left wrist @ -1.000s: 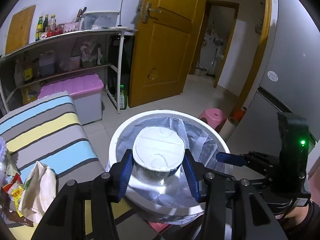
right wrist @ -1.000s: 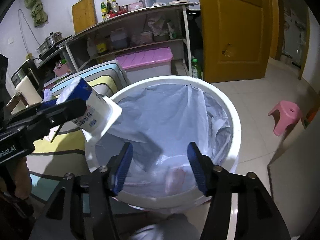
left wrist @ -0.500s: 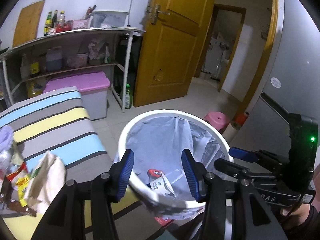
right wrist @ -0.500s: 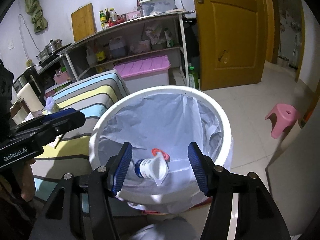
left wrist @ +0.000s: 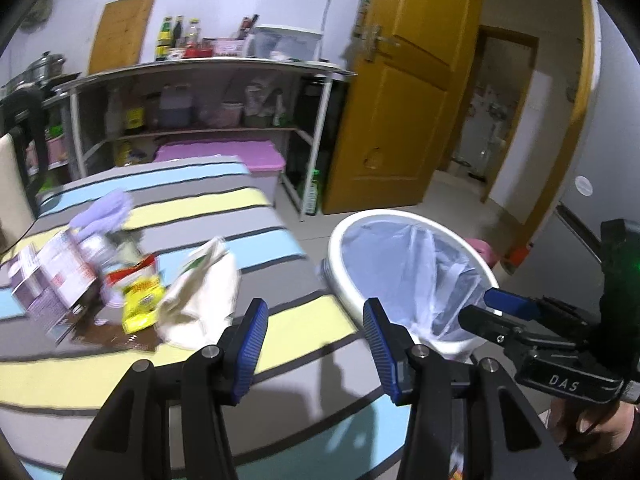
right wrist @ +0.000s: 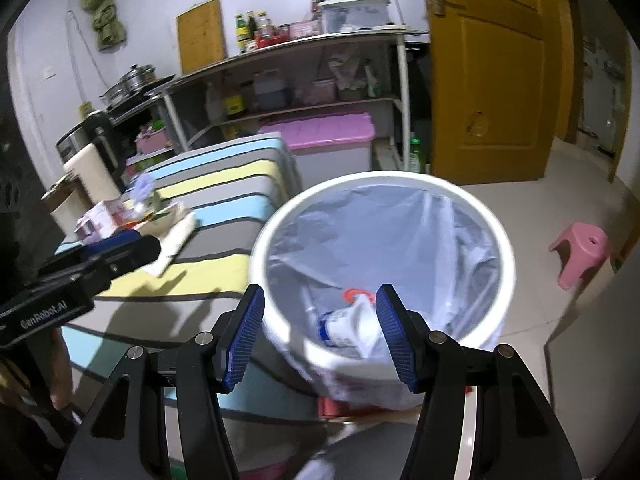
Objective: Collect trash
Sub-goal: 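Move both tools back toward the items on the table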
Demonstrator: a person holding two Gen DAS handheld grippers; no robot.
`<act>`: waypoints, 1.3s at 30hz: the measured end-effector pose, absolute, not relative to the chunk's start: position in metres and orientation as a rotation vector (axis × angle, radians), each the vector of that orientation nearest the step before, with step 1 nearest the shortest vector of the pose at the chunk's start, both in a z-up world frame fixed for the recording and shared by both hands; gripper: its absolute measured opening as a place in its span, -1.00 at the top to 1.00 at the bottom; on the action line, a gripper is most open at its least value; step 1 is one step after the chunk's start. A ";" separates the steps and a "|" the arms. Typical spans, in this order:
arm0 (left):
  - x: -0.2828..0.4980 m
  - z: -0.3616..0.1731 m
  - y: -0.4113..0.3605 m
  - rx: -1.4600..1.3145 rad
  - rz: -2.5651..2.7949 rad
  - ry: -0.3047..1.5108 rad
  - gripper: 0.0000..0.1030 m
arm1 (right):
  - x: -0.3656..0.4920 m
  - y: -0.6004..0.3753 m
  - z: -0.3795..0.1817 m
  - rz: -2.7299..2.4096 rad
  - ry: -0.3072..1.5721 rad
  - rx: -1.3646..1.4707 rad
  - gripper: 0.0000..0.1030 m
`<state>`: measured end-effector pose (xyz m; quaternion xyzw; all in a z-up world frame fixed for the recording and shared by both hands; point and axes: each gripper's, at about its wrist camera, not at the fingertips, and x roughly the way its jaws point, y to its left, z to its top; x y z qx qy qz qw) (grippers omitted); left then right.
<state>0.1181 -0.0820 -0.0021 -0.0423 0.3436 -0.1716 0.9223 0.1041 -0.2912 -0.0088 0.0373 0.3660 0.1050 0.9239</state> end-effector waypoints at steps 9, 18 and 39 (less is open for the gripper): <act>0.097 -0.014 -0.034 -0.128 -0.237 0.734 0.04 | 0.102 -0.249 -0.011 0.343 0.761 0.058 -0.14; 0.088 -0.020 0.005 -0.158 -0.133 0.743 0.04 | 0.115 -0.209 -0.017 0.424 0.811 0.025 -0.14; 0.130 -0.013 0.106 -0.306 0.133 0.680 0.04 | 0.174 -0.119 -0.019 0.532 0.836 0.052 -0.14</act>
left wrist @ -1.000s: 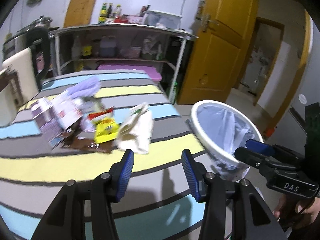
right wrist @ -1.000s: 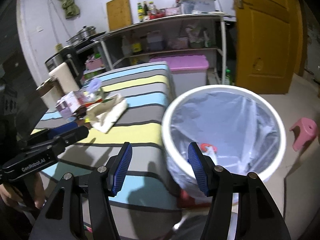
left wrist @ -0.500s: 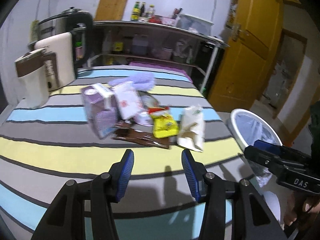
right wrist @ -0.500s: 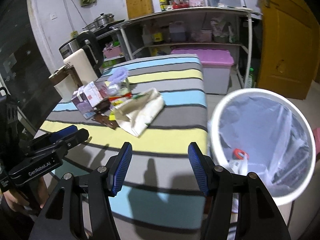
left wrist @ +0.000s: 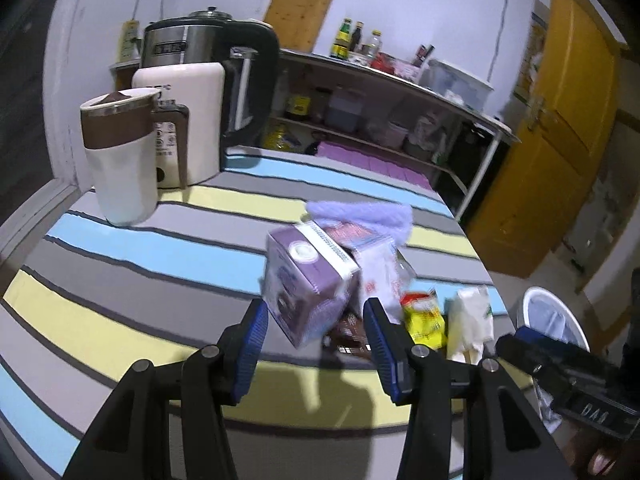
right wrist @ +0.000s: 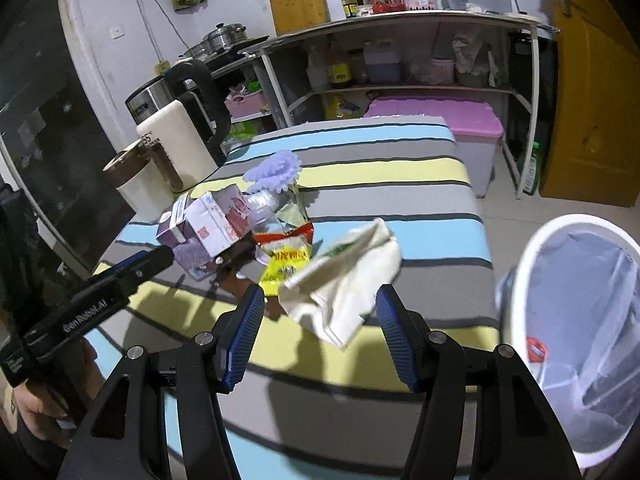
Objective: Collect trash
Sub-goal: 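Move both tools back toward the items on the table, then grasp the purple box with the left tool while the right tool grasps the cloth bag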
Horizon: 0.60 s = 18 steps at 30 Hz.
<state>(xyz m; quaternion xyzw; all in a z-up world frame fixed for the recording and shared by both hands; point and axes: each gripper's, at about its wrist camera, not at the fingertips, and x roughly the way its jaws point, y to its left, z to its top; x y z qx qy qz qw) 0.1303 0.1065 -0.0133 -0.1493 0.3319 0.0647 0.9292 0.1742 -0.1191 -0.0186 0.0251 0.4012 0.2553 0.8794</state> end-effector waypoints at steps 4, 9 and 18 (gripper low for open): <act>0.142 -0.012 0.119 -0.338 0.168 0.673 0.00 | 0.185 -0.107 -0.022 0.523 0.845 0.054 -0.14; 0.156 -0.009 0.125 -0.371 0.189 0.664 -0.05 | 0.197 -0.096 -0.029 0.492 0.865 0.054 -0.14; 0.172 -0.007 0.119 -0.375 0.197 0.660 -0.18 | 0.209 -0.099 -0.042 0.453 0.903 0.059 -0.14</act>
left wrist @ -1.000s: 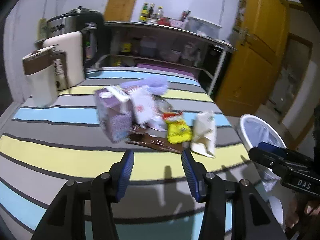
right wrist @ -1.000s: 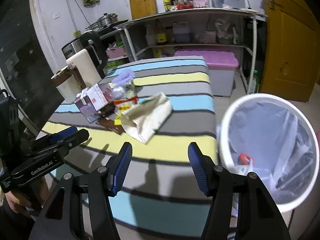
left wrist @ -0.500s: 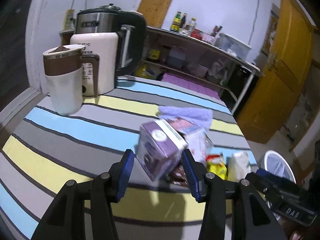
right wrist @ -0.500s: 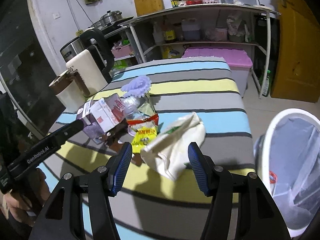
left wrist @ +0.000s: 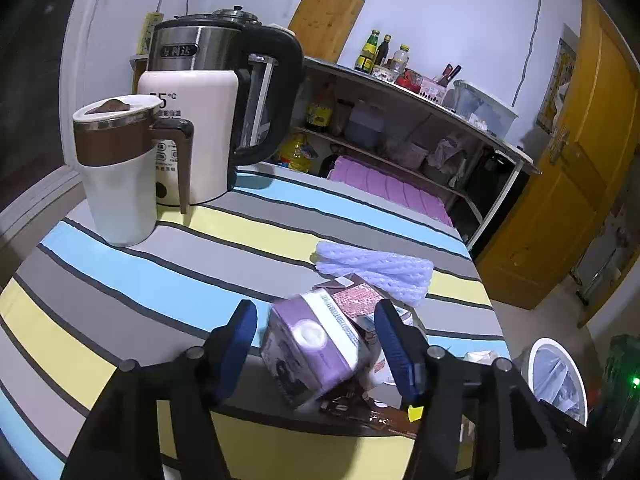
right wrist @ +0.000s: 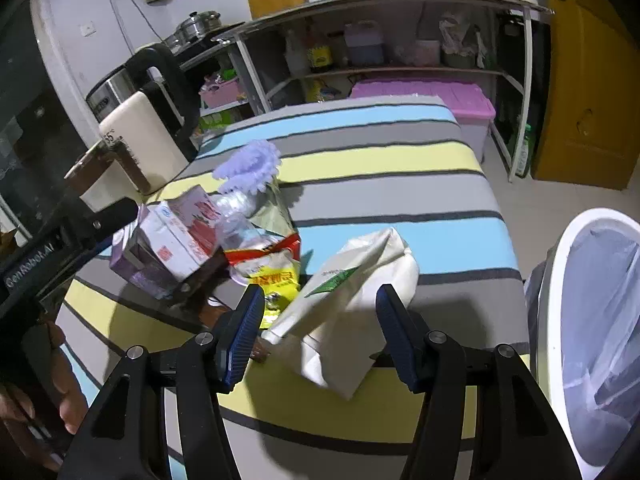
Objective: Collect trash
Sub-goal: 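Grasp the purple box with the left tool while the right tool grasps the cloth bag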
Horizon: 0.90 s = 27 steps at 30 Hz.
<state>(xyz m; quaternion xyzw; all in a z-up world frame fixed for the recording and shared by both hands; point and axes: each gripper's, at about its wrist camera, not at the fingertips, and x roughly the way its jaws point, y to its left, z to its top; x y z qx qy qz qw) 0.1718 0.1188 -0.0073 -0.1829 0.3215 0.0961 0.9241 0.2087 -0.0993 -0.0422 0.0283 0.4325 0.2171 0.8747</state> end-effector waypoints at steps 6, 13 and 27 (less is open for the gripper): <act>0.168 -0.015 0.124 -0.377 0.224 0.685 -0.18 | 0.208 -0.105 -0.044 0.452 0.903 0.068 0.25; 0.155 -0.014 0.122 -0.374 0.208 0.695 -0.12 | 0.205 -0.113 -0.045 0.449 0.904 0.083 0.54; 0.129 -0.010 0.109 -0.299 0.204 0.699 0.22 | 0.187 -0.127 -0.034 0.474 0.861 0.093 0.59</act>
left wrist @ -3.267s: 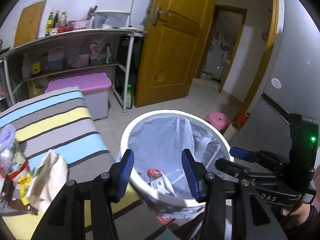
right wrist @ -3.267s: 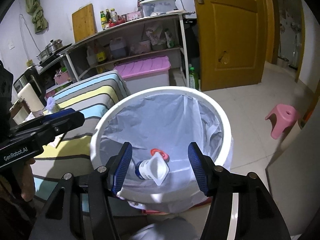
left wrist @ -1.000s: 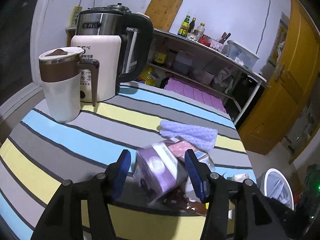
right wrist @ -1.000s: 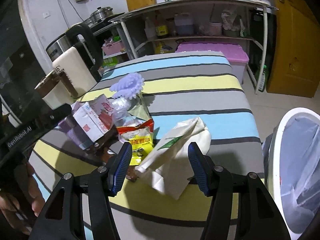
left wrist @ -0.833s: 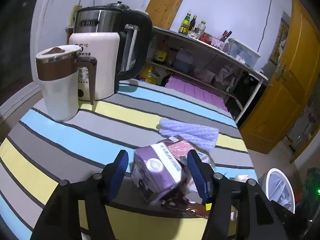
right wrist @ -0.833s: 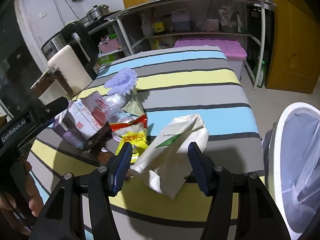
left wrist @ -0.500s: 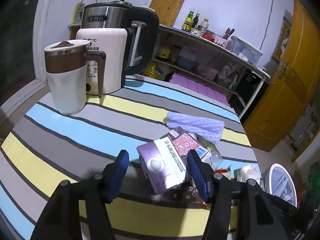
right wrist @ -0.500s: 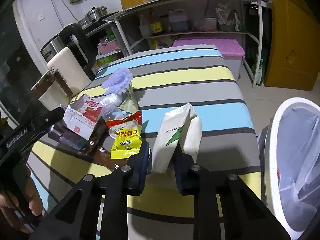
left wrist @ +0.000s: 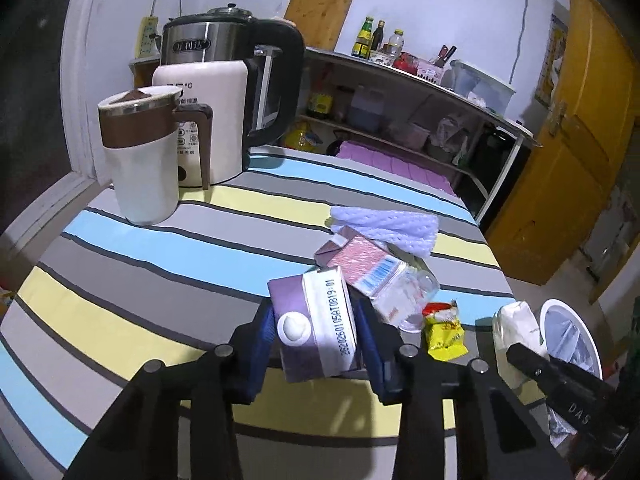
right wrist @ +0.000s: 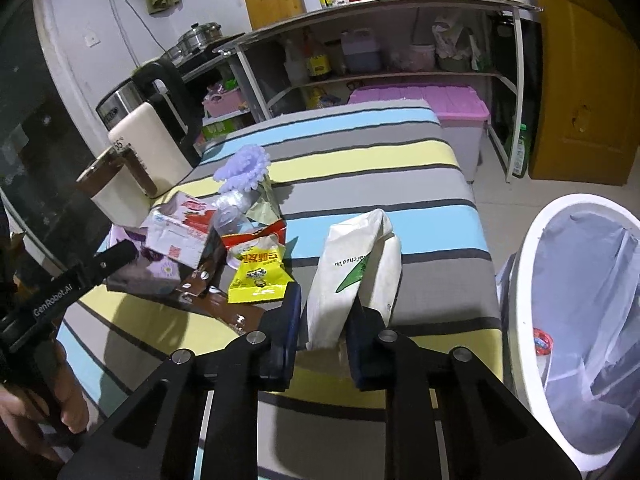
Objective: Collect trash
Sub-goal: 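Grasp the purple box with the left tool while the right tool grasps the cloth bag, then carry both items over the trash bin and open both tools to drop them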
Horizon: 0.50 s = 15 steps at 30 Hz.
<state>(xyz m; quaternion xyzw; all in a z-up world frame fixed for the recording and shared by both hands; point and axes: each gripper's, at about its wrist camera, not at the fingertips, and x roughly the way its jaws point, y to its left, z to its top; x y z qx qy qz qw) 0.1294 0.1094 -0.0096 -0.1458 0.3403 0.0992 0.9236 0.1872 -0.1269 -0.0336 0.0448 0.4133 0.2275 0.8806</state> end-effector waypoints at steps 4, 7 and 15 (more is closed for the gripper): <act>0.117 -0.005 0.103 -0.272 0.192 0.681 0.27 | 0.179 -0.132 -0.028 0.480 0.844 0.099 0.59; 0.108 -0.001 0.098 -0.264 0.180 0.672 0.27 | 0.173 -0.136 -0.026 0.484 0.837 0.105 0.59; 0.083 0.016 0.077 -0.234 0.130 0.638 0.28 | 0.152 -0.152 -0.013 0.487 0.802 0.118 0.59</act>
